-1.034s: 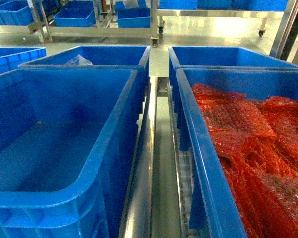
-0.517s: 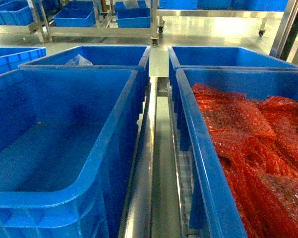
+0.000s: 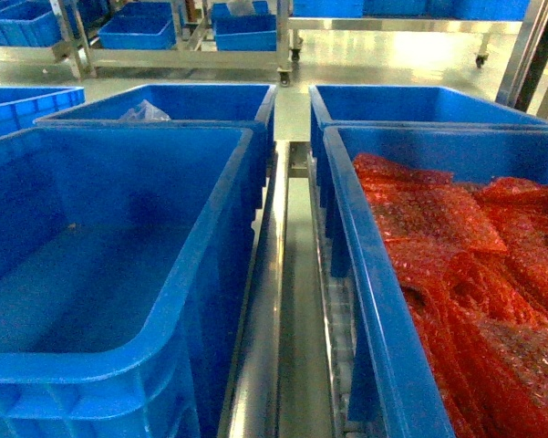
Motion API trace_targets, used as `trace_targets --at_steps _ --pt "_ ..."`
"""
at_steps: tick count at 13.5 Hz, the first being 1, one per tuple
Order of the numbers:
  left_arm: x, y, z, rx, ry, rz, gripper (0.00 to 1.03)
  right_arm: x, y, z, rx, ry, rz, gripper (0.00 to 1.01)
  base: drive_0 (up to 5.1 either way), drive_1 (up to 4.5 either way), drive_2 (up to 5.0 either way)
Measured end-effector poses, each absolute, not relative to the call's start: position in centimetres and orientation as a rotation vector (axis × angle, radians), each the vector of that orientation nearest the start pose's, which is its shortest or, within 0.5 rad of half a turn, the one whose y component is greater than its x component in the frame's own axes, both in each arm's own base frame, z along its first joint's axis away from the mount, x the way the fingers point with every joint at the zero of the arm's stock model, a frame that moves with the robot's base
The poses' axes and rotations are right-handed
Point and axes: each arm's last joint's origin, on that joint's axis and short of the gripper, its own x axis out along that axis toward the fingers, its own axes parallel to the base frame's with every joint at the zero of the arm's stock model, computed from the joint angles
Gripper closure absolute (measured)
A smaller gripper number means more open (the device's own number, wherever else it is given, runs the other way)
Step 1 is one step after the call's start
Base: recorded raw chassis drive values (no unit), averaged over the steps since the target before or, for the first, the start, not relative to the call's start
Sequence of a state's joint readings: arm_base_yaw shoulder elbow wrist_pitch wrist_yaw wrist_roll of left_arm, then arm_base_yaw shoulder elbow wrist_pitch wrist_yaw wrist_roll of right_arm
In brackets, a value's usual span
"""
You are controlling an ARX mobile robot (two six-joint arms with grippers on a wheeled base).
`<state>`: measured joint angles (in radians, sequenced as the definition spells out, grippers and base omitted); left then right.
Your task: Pick blue part to blue bin on bottom shelf
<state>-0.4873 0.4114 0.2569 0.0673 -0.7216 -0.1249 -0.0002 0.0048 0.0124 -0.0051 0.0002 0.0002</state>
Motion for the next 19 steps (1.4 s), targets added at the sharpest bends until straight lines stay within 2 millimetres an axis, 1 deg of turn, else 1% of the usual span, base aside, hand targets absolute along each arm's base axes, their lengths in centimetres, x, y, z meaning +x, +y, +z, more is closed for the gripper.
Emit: trace_targets --at_steps 19 --pt "11.37 -3.86 22.28 -0.074 0.057 0.238 0.59 9.72 0.00 16.69 0.000 -0.002 0.000 0.03 0.1 4.19 -4.0"
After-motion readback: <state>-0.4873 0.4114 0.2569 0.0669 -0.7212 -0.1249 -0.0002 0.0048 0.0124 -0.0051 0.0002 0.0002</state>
